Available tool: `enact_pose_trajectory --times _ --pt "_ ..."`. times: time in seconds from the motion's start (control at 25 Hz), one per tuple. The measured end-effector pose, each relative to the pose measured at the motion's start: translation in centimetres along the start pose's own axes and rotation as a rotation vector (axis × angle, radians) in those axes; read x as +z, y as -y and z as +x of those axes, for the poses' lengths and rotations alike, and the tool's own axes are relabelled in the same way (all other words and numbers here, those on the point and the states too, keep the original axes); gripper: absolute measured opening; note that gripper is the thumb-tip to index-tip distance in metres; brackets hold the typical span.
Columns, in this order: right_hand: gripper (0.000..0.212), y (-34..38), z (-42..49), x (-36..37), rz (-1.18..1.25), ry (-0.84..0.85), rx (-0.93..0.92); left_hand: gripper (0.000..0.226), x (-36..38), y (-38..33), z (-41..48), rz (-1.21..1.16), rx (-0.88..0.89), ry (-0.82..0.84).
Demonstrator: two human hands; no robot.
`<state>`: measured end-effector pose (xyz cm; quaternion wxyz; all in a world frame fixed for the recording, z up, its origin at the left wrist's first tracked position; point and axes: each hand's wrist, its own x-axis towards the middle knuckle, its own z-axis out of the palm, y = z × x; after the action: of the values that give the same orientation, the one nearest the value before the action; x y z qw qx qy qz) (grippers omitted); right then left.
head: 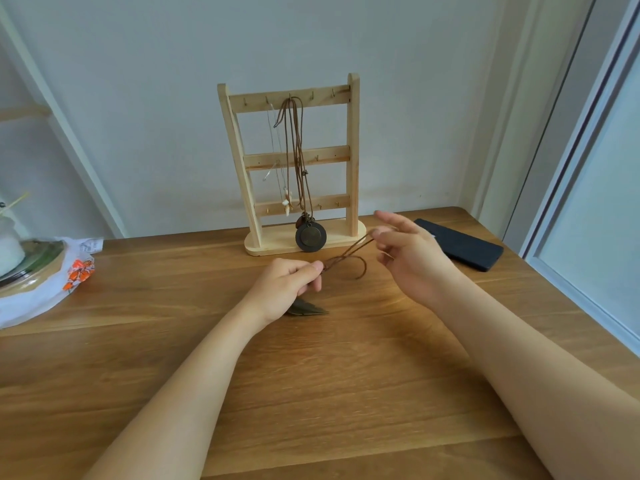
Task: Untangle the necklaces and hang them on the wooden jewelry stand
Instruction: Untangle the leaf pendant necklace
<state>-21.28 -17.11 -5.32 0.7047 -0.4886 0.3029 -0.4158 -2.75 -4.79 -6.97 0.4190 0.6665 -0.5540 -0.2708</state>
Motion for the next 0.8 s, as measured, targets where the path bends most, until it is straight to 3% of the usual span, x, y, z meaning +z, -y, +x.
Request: enact_pose_trajectory --times 0.08,0.24,0.4,0.48,0.6,0.68,0.8 --pt "0.035 0.4 0.4 -0.4 0.132 -0.078 0.042 0.038 0.2 -0.1 0.0 -0.011 0.006 0.0" --pt "0.037 0.2 0.3 0.2 0.118 -0.122 0.066 0.014 0.1 -0.2 0.0 -0.018 0.02 -0.067" --pt "0.033 0.2 0.0 0.1 -0.243 -0.235 -0.121 0.011 0.1 -0.3 0.0 0.002 0.046 -0.087" --pt "0.026 0.1 -0.5 0.3 -0.4 -0.164 -0.292 0.013 0.2 -0.4 0.0 0.012 0.039 -0.076" --pt "0.019 -0.5 -1.0 0.8 -0.652 0.092 -0.457 0.019 0.2 -0.4 0.0 -0.004 0.043 -0.066" --pt "0.019 -1.2 -1.0 1.0 -0.871 0.219 -0.502 0.023 0.1 -0.3 0.0 -0.013 0.047 -0.053" --pt "0.015 -1.8 -1.0 1.0 -0.937 0.285 -0.5 0.025 0.2 -0.5 0.0 -0.012 0.067 -0.029"
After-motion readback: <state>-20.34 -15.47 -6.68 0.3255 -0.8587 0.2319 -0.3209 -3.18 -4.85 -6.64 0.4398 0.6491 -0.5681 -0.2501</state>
